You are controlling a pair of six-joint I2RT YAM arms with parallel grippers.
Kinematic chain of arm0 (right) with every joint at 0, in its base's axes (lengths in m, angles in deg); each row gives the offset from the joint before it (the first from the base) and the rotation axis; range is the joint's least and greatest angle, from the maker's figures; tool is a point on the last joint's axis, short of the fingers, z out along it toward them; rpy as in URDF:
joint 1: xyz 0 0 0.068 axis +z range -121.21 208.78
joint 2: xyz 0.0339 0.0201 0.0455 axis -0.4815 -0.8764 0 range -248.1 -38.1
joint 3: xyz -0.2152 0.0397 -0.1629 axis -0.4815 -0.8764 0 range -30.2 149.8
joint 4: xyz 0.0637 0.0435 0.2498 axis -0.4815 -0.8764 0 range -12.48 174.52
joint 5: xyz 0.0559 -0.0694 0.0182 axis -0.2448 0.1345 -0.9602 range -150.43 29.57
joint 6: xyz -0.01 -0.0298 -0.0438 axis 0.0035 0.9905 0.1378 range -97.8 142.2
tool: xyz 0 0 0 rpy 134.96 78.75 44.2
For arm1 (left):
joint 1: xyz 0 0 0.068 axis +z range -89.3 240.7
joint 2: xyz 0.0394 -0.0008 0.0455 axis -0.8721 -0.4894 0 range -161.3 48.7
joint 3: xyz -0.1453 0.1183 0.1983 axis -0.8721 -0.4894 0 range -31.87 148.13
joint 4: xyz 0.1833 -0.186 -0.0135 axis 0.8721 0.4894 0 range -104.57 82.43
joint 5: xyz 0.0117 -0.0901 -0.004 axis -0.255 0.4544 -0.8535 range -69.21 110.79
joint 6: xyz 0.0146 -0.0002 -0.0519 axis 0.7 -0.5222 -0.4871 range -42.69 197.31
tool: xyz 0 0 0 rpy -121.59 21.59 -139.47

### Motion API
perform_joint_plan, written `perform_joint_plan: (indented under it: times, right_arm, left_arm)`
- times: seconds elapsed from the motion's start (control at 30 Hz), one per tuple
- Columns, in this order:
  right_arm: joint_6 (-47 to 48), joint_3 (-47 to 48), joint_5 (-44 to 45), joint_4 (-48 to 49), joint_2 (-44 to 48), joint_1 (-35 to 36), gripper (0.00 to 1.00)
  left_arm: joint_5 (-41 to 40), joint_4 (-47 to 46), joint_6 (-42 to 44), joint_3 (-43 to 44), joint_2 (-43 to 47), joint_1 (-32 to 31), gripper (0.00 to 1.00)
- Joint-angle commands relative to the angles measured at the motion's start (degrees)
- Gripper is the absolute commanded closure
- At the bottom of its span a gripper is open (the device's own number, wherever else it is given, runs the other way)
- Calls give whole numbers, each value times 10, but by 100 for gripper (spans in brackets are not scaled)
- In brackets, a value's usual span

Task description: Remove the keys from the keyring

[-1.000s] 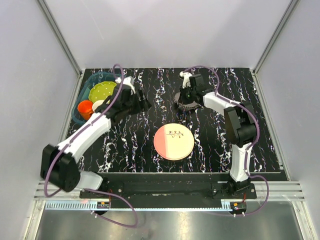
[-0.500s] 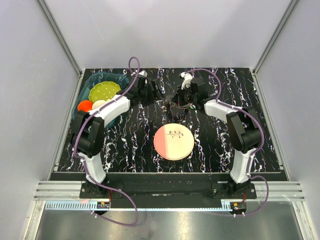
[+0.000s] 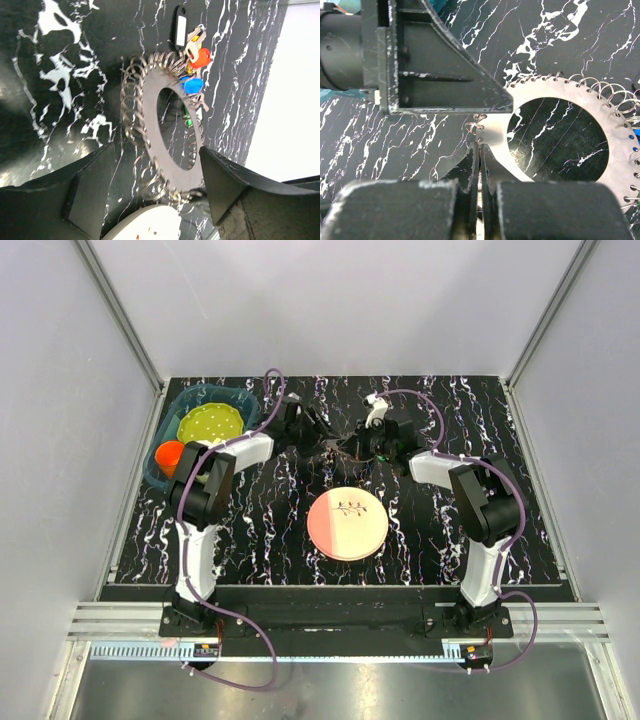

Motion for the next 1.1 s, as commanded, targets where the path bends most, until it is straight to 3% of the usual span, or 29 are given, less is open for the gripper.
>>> perform_joint_plan:
  times: [0.0,0.2,0.33,0.43,0.47,0.53,0.63,0.67,0.77,0.9,1.07]
  right_arm:
    - [-19,-9,-18,69,20,4,100]
    - [-33,-7,-24,67,25,4,100]
    - [-44,-8,-24,62,27,5,100]
    - [-51,-5,-25,38,28,6,96]
    - [-51,0,-23,27,30,6,95]
    - [-50,5,-17,-5,44,5,88]
    - [-46,15,4,-56,72,5,71]
    - [-41,19,10,-94,78,5,60]
    - [-29,33,30,-157,111,5,45]
    - [-16,29,79,-200,186,3,36]
    - [47,22,141,-225,260,3,32]
  left_arm:
    - [43,-69,-44,44,-26,3,30]
    - [49,-96,-71,27,-37,2,38]
    - [65,-121,-84,27,-39,3,54]
    - [79,-139,-90,27,-37,3,77]
    - [81,-142,-89,27,-35,3,90]
    - [85,-145,-81,27,-29,3,100]
    - [92,-153,-63,27,-18,2,100]
    - [96,-154,-57,31,-17,3,100]
    - [120,-154,-19,39,-8,3,100]
    - [149,-109,74,62,12,3,100]
    - [183,-58,194,72,64,2,100]
